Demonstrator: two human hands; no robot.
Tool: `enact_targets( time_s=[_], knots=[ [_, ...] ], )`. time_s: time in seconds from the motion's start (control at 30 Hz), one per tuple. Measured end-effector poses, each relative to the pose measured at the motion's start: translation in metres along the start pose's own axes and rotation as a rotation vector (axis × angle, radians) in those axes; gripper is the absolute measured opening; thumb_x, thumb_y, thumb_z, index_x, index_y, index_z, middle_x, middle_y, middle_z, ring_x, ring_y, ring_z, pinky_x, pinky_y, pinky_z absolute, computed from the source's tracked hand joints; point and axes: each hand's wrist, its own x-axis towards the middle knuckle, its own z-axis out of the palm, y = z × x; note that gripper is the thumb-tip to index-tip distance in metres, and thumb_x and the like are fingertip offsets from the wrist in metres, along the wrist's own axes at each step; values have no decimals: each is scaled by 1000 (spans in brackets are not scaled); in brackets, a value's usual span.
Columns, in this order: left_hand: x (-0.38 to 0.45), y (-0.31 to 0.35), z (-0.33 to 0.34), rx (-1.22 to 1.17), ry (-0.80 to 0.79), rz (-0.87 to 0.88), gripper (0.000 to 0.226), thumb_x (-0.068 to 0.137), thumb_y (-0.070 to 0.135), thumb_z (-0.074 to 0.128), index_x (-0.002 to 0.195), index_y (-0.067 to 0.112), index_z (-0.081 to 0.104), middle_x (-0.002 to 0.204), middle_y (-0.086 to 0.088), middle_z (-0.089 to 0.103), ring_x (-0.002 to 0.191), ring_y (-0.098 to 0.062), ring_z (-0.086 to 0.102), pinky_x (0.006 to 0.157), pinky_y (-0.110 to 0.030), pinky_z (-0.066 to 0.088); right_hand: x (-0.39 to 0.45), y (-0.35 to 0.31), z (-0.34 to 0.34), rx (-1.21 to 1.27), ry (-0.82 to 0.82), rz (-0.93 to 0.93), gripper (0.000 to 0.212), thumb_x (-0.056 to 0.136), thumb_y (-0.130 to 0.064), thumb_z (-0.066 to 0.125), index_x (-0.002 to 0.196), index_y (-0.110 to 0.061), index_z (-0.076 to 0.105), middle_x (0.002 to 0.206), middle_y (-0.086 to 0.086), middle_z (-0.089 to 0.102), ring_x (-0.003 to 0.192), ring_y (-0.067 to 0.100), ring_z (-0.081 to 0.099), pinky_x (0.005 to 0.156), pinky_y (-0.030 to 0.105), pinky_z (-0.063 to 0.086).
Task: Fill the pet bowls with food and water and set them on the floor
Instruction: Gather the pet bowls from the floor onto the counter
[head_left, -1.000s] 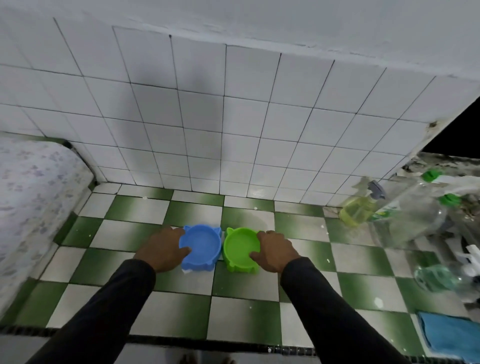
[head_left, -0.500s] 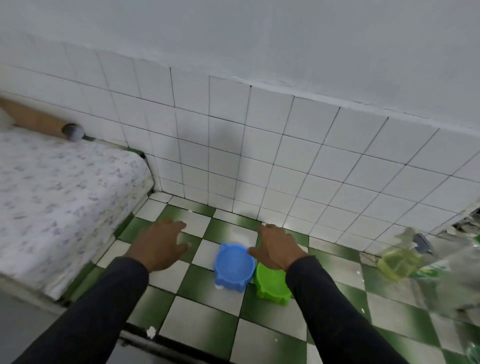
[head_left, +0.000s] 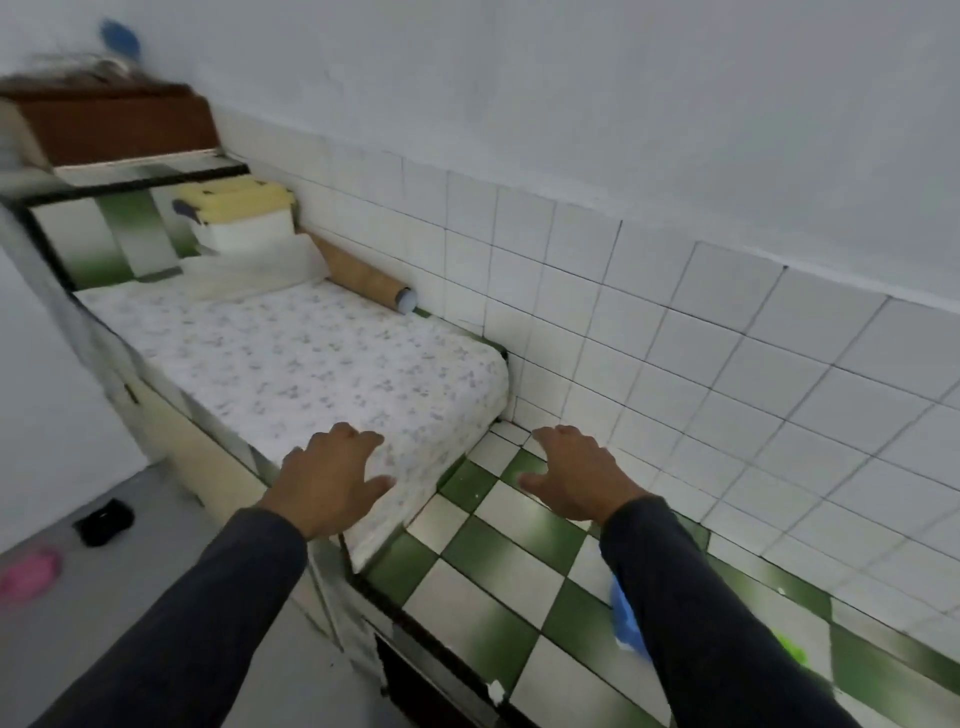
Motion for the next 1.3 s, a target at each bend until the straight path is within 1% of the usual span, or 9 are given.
enact_targets(
  time_s=[0.2, 0.33, 0.53, 0.63, 0.83, 1.0, 1.07, 1.17, 1.3],
  knots=[
    [-23, -103, -28, 22, 54, -132, 63, 102, 57, 47, 158, 29, 35, 153, -5, 43, 138, -29, 44, 113, -48, 39, 38, -111, 13, -48, 4, -178, 66, 97, -56, 53, 149, -19, 38, 149, 11, 44, 135, 33, 43, 114, 50, 35],
    [-45, -169, -38, 73, 94, -242, 60, 104, 57, 40, 157, 30, 35, 156, -5, 41, 138, -30, 44, 113, -47, 37, 60, -184, 34, -83, 5, -304, 57, 101, -50, 46, 148, -17, 39, 151, 13, 42, 137, 33, 41, 115, 50, 32],
    [-83, -254, -44, 63, 156, -391, 51, 105, 52, 39, 150, 29, 44, 142, -7, 52, 127, -31, 52, 109, -51, 40, 84, -283, 63, -112, -8, -473, 43, 105, -38, 40, 139, -12, 46, 135, 11, 50, 126, 35, 48, 107, 48, 37],
    [-100, -288, -43, 59, 168, -480, 47, 105, 51, 39, 145, 28, 47, 138, -7, 54, 123, -32, 53, 106, -49, 41, 97, -326, 75, -132, -31, -548, 42, 105, -37, 41, 138, -12, 47, 133, 12, 51, 124, 34, 50, 107, 48, 38],
    [-117, -344, -43, 59, 143, -646, 41, 106, 45, 38, 138, 23, 51, 134, -9, 55, 121, -33, 54, 106, -50, 42, 132, -406, 102, -130, -87, -678, 46, 104, -40, 43, 140, -12, 46, 138, 11, 51, 129, 35, 49, 109, 49, 37],
    [-113, -401, -39, 46, 141, -762, 42, 106, 46, 39, 139, 23, 52, 134, -10, 56, 122, -33, 55, 106, -52, 43, 172, -472, 126, -167, -117, -800, 47, 104, -37, 45, 143, -11, 47, 142, 13, 52, 129, 32, 50, 109, 45, 41],
    [-107, -423, -37, 37, 139, -807, 45, 106, 47, 39, 143, 22, 50, 137, -11, 55, 124, -33, 54, 107, -51, 42, 187, -499, 133, -180, -162, -829, 48, 105, -35, 44, 146, -12, 44, 146, 13, 48, 132, 32, 48, 111, 46, 39],
    [-98, -454, -36, 22, 130, -872, 44, 106, 47, 40, 141, 24, 51, 136, -9, 55, 124, -33, 54, 104, -51, 41, 209, -538, 141, -200, -228, -881, 49, 105, -32, 42, 150, -12, 39, 150, 12, 43, 134, 32, 44, 114, 45, 35],
    [-85, -488, -37, 4, 128, -945, 39, 105, 48, 40, 133, 24, 53, 132, -9, 56, 121, -34, 55, 104, -54, 41, 240, -587, 152, -226, -269, -954, 43, 105, -33, 42, 143, -12, 44, 143, 12, 47, 129, 32, 47, 113, 48, 36]
  ],
)
